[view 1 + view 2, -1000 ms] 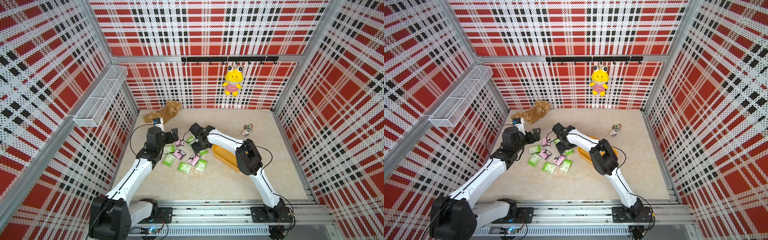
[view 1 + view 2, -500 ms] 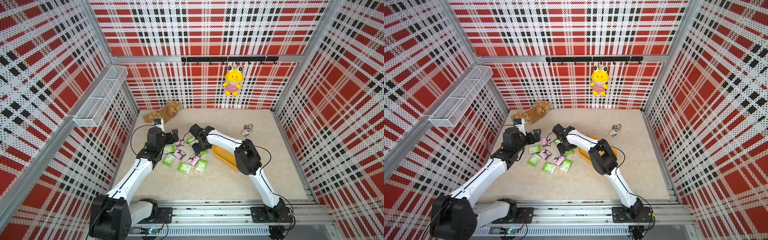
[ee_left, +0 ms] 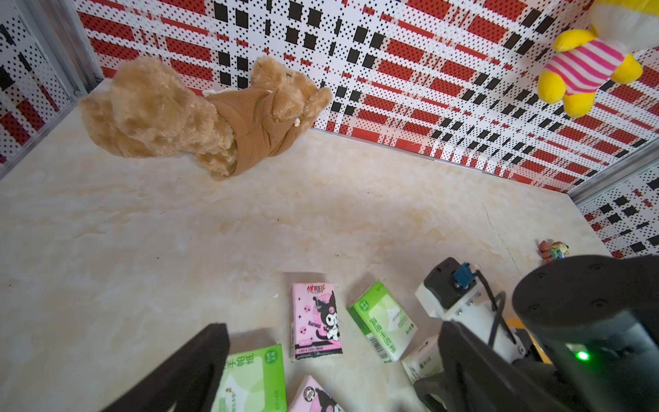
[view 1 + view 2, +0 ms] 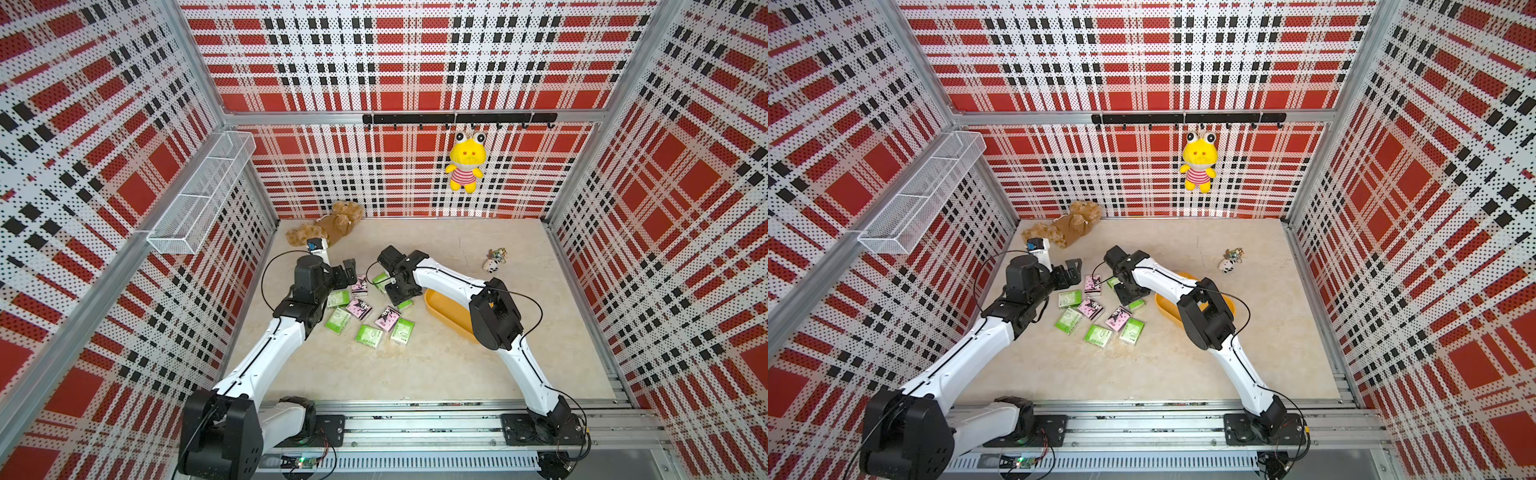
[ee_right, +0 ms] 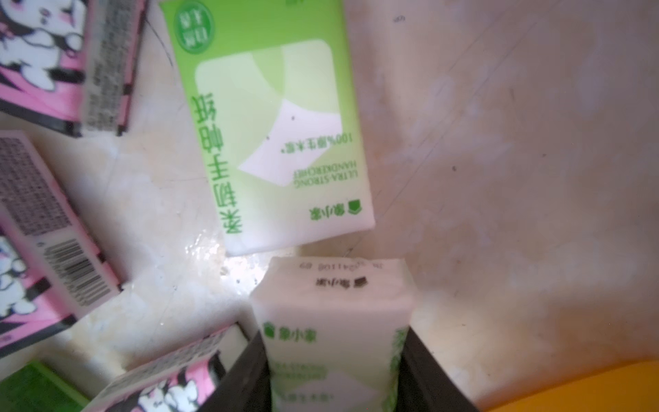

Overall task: Put the pocket tissues into the storage box
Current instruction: Pick up the pocket tissues from the center of the board, then place the pocket tissues in the storage box.

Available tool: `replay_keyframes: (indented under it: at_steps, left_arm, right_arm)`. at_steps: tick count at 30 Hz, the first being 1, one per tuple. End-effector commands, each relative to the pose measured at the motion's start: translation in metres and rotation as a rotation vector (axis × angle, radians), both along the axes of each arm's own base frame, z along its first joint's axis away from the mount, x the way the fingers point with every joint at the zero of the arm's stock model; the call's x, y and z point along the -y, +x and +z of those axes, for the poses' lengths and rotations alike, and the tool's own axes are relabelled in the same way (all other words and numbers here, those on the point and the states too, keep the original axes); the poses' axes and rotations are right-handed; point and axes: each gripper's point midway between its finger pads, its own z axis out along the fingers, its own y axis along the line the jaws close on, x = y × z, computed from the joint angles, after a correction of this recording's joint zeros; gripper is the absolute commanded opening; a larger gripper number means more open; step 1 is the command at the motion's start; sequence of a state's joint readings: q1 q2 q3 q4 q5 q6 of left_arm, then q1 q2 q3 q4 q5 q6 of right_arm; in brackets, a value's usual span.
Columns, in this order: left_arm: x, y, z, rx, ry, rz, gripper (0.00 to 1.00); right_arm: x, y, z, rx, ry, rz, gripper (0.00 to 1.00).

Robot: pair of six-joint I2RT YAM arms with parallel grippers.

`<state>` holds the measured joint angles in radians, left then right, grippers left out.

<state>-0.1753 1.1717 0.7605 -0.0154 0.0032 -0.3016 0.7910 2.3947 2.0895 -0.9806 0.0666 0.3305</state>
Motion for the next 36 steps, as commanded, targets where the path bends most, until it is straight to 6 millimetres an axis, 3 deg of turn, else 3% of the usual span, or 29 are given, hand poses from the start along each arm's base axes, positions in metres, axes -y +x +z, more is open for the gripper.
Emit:
replay_keyframes:
  at_steps: [1, 12, 18, 23, 29, 36]
  left_arm:
    - [-0.002, -0.001, 0.001, 0.013, 0.013, -0.004, 0.99]
    - [-0.001, -0.003, 0.006, 0.026, 0.003, -0.009, 0.99]
    - [0.0, -0.003, 0.008, 0.029, -0.009, -0.013, 0.99]
    - [0.002, -0.002, 0.015, 0.041, -0.02, -0.016, 0.99]
    - [0.003, -0.002, 0.018, 0.047, -0.035, -0.016, 0.99]
    - [0.005, -0.004, 0.025, 0.063, -0.04, -0.025, 0.99]
  right_arm:
    - [-0.004, 0.007, 0.03, 0.052, 0.034, 0.002, 0.5]
    - [0.004, 0.015, 0.095, 0.149, 0.081, -0.011, 0.5]
    - [0.029, 0.01, 0.122, 0.181, 0.089, -0.05, 0.5]
    - [0.064, 0.005, 0.139, 0.189, 0.113, -0.128, 0.5]
    - [0.106, -0.005, 0.147, 0.194, 0.092, -0.197, 0.51]
    - [0.149, -0.019, 0.129, 0.157, 0.048, -0.278, 0.52]
